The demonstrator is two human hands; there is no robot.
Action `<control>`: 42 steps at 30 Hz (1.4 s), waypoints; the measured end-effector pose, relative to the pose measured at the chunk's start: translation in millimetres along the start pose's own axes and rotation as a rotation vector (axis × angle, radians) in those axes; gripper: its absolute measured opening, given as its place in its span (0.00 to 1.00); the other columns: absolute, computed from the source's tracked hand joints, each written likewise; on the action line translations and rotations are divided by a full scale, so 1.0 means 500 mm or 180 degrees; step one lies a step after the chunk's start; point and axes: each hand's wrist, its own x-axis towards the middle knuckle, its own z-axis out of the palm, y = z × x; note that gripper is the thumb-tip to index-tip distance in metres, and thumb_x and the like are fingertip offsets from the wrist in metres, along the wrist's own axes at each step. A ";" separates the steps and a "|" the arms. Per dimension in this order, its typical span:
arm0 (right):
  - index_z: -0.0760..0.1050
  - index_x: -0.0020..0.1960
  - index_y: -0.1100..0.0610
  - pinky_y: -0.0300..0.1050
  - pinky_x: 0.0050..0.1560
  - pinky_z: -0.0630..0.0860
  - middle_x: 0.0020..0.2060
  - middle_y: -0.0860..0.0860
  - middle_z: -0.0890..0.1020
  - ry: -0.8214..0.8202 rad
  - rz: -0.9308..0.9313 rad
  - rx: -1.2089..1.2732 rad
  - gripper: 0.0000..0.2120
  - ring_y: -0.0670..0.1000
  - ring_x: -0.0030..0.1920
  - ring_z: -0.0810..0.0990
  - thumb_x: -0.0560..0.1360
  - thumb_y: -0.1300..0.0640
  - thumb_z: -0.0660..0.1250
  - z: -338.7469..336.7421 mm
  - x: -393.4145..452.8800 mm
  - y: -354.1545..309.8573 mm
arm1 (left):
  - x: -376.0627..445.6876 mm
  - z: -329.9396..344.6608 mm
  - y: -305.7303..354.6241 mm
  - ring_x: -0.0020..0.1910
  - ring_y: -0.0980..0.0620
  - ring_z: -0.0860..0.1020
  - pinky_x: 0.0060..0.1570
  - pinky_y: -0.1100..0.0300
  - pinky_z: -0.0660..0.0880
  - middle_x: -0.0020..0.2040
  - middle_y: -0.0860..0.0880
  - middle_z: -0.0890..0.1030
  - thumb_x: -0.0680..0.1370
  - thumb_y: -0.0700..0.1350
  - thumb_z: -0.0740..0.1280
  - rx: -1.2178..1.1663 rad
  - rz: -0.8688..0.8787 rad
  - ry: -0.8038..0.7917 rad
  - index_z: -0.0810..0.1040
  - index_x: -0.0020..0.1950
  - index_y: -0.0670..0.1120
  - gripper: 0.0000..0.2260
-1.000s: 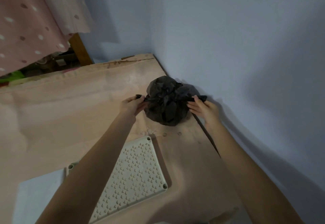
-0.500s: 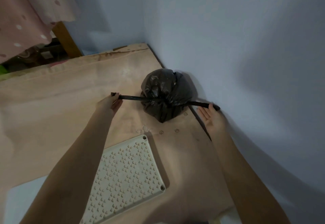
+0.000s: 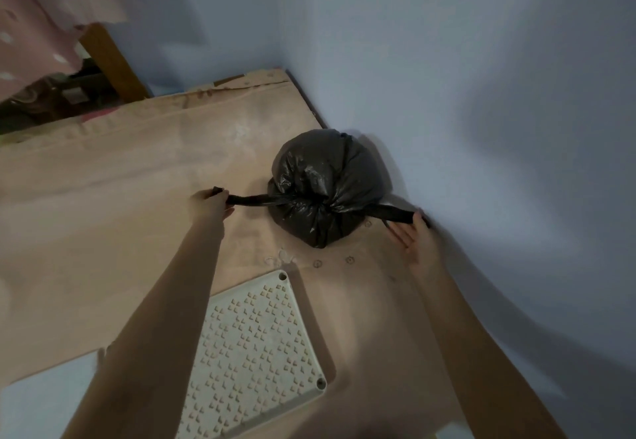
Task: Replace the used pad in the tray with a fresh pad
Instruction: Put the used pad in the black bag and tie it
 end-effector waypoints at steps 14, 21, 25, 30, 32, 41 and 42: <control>0.67 0.71 0.60 0.56 0.72 0.60 0.72 0.58 0.65 -0.0056 -0.4684 -0.4700 0.22 0.57 0.74 0.61 0.78 0.58 0.55 0.124 -0.003 0.068 | -0.108 0.163 -0.036 0.76 0.43 0.57 0.70 0.33 0.51 0.76 0.45 0.61 0.81 0.54 0.54 0.3979 0.5082 -0.0635 0.63 0.75 0.53 0.22; 0.61 0.74 0.58 0.61 0.72 0.58 0.74 0.55 0.63 -0.0332 -0.3914 -0.5955 0.25 0.56 0.75 0.58 0.81 0.49 0.46 0.162 0.136 0.091 | -0.032 0.193 -0.068 0.74 0.42 0.61 0.66 0.30 0.58 0.75 0.47 0.64 0.80 0.55 0.50 0.4240 0.4178 -0.0854 0.65 0.74 0.53 0.22; 0.64 0.73 0.58 0.61 0.73 0.57 0.73 0.55 0.65 -0.0365 -0.3936 -0.6005 0.24 0.57 0.74 0.60 0.81 0.50 0.48 0.151 0.170 0.107 | -0.004 0.199 -0.094 0.75 0.42 0.59 0.65 0.29 0.58 0.76 0.48 0.63 0.81 0.56 0.48 0.4302 0.4043 -0.0952 0.65 0.74 0.54 0.23; 0.66 0.73 0.57 0.61 0.73 0.57 0.73 0.54 0.66 -0.0402 -0.3962 -0.5978 0.23 0.57 0.74 0.62 0.81 0.51 0.50 0.152 0.190 0.114 | 0.022 0.208 -0.112 0.76 0.43 0.57 0.67 0.31 0.56 0.76 0.49 0.61 0.81 0.56 0.47 0.4344 0.4072 -0.0903 0.64 0.74 0.54 0.23; 0.66 0.73 0.57 0.61 0.73 0.57 0.73 0.54 0.66 -0.0415 -0.3966 -0.5959 0.23 0.58 0.74 0.62 0.81 0.51 0.50 0.152 0.196 0.118 | 0.030 0.210 -0.116 0.76 0.43 0.57 0.68 0.31 0.56 0.76 0.49 0.61 0.81 0.56 0.47 0.4388 0.4107 -0.0870 0.63 0.75 0.54 0.23; 0.66 0.73 0.57 0.59 0.73 0.55 0.73 0.54 0.66 -0.0347 -0.4022 -0.5895 0.22 0.58 0.73 0.63 0.80 0.53 0.51 0.152 0.207 0.134 | 0.050 0.212 -0.132 0.75 0.43 0.59 0.67 0.32 0.59 0.76 0.49 0.63 0.81 0.55 0.48 0.4339 0.4198 -0.0831 0.64 0.74 0.54 0.22; 0.66 0.73 0.57 0.59 0.73 0.55 0.73 0.54 0.66 -0.0348 -0.4027 -0.5893 0.22 0.58 0.73 0.63 0.80 0.53 0.51 0.151 0.208 0.135 | 0.051 0.212 -0.134 0.75 0.43 0.59 0.67 0.32 0.59 0.76 0.49 0.63 0.81 0.55 0.48 0.4329 0.4210 -0.0827 0.64 0.74 0.54 0.22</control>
